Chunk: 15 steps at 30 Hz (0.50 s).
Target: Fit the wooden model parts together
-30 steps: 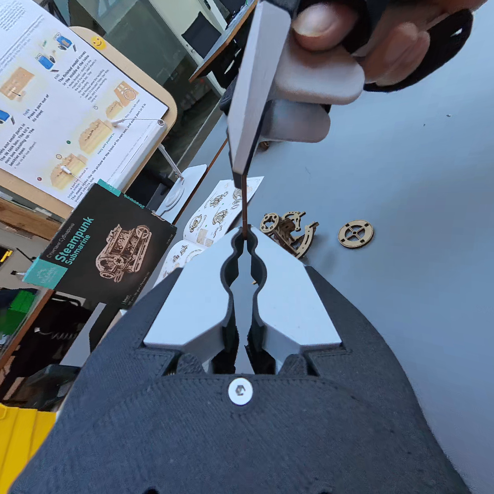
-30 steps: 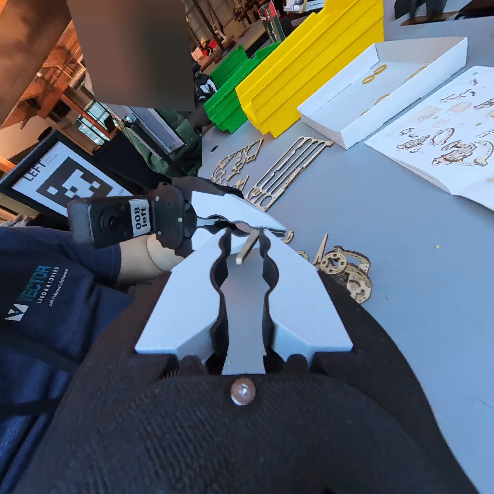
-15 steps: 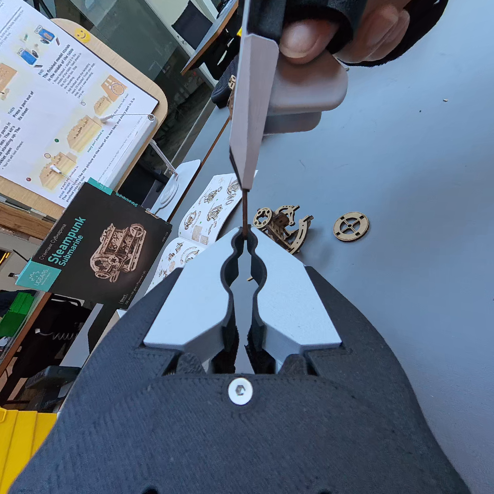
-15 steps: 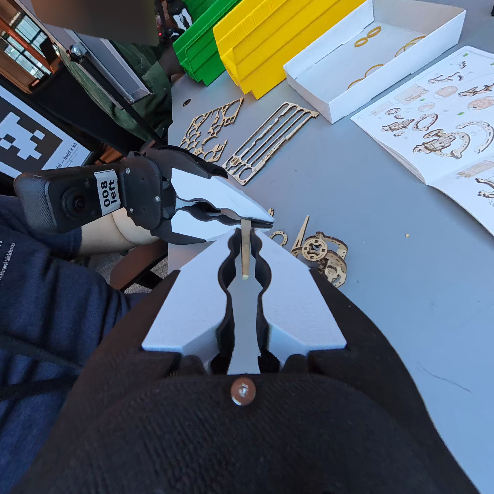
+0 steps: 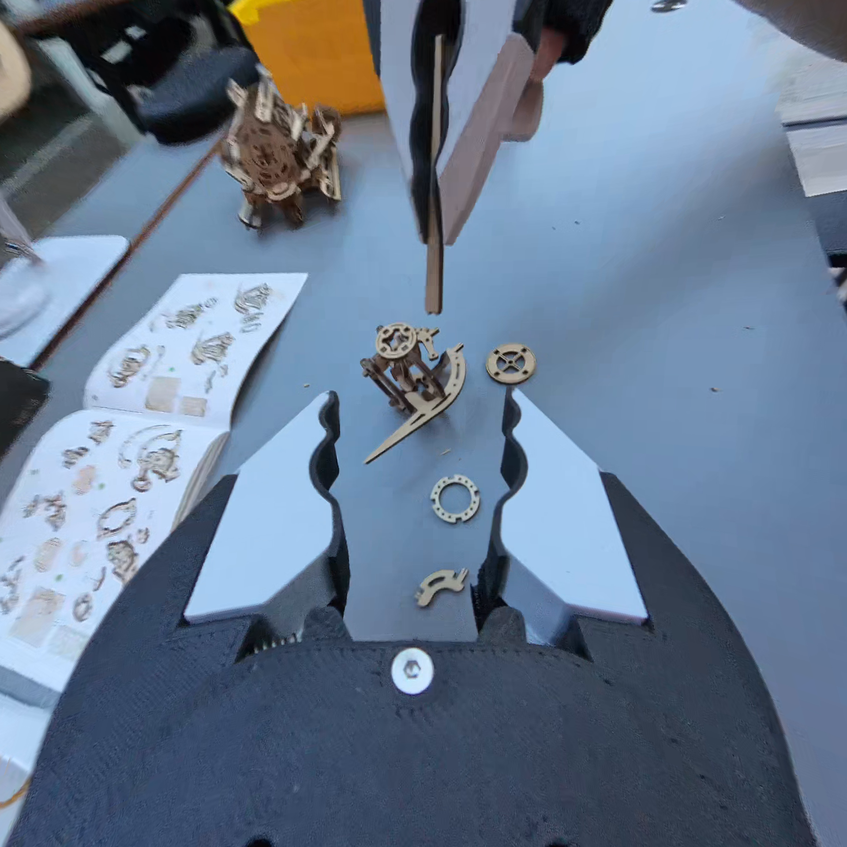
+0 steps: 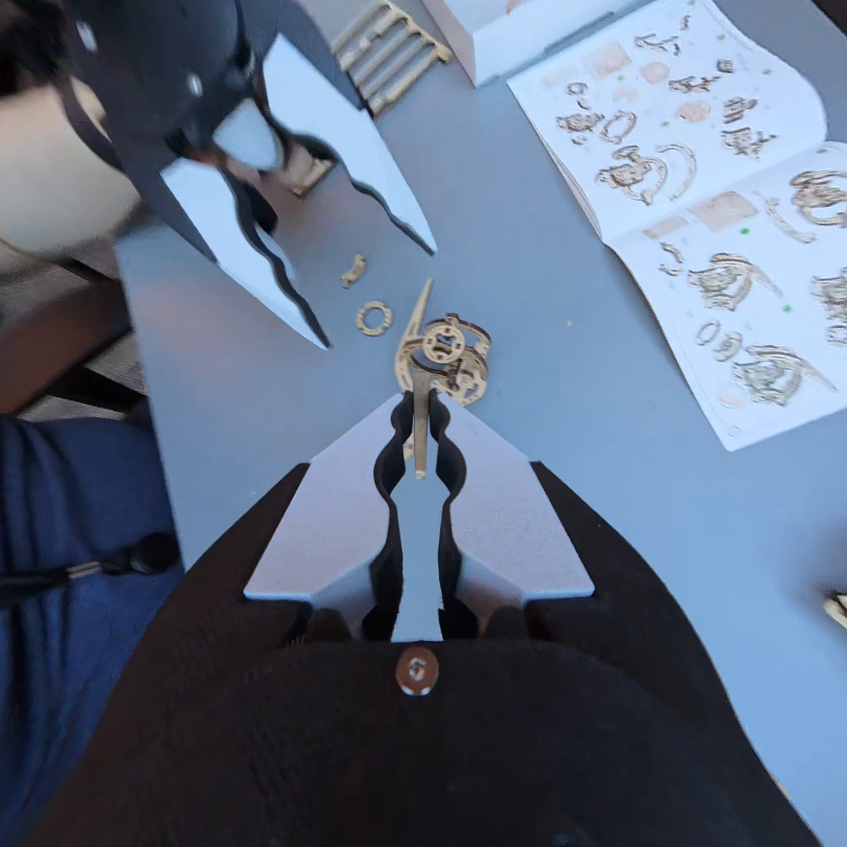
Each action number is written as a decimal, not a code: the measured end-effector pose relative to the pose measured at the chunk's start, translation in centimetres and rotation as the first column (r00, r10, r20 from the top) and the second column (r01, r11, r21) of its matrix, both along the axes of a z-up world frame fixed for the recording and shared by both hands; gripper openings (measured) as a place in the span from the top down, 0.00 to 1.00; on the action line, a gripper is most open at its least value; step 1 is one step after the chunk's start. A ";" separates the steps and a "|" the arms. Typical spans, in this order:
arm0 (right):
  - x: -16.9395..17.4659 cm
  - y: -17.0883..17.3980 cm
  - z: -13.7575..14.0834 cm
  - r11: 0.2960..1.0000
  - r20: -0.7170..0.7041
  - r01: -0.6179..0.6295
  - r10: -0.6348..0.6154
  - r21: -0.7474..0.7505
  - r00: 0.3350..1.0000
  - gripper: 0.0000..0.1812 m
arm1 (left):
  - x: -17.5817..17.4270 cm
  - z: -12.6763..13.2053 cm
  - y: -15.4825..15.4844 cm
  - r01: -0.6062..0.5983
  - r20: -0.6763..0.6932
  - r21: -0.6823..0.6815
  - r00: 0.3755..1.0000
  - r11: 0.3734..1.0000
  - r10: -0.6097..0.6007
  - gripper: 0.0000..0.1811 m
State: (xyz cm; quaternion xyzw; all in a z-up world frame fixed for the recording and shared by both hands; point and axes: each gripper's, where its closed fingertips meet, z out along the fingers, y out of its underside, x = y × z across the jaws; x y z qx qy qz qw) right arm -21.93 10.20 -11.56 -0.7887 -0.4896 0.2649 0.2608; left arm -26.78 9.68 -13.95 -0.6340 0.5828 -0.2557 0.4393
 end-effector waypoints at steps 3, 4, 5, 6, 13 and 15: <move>-0.3 0.3 -0.9 1.000 0.078 0.001 -0.003 0.027 0.997 0.98 | -0.6 -0.9 0.7 0.085 -0.065 -0.116 0.994 0.990 -0.093 0.65; -0.5 0.5 -1.1 0.999 0.089 0.007 -0.010 0.032 0.996 0.98 | -0.6 -1.4 0.8 0.101 -0.083 -0.132 0.990 0.986 -0.113 0.67; -0.5 0.6 -1.4 1.000 0.108 0.013 -0.016 0.026 0.994 0.98 | -0.6 -2.0 1.0 0.107 -0.098 -0.149 0.988 0.983 -0.122 0.68; -0.6 0.7 -1.7 1.000 0.125 0.019 -0.022 0.024 0.992 0.98 | -0.5 -2.5 1.0 0.112 -0.102 -0.166 0.986 0.980 -0.130 0.67; -0.1 1.5 -3.0 1.000 0.248 -0.009 0.010 -0.004 0.969 0.98 | -0.2 -4.8 -0.3 0.148 -0.102 -0.222 0.980 0.964 -0.174 0.76; -0.2 1.4 -3.0 0.998 0.261 -0.053 0.056 -0.017 0.964 0.98 | 0.0 -4.7 -0.7 0.153 -0.096 -0.205 0.980 0.967 -0.175 0.77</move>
